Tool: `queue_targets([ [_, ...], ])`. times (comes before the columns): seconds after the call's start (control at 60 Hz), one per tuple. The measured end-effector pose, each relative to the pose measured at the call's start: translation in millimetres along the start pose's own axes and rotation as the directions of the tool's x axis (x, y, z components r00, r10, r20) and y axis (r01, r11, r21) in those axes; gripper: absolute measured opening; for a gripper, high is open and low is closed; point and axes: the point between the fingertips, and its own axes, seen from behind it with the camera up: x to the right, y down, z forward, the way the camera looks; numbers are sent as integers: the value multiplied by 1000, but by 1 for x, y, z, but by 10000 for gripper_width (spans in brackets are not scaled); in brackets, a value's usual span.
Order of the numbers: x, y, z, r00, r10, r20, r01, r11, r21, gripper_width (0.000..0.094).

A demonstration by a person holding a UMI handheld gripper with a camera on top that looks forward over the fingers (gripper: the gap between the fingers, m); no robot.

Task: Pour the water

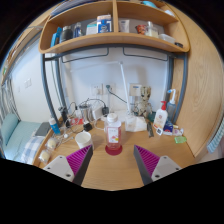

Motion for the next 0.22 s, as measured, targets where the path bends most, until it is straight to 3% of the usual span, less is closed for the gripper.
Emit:
queue_targets([
  [0.217,10,7,-20,1000,-15,-1,15,1000,-16,835],
])
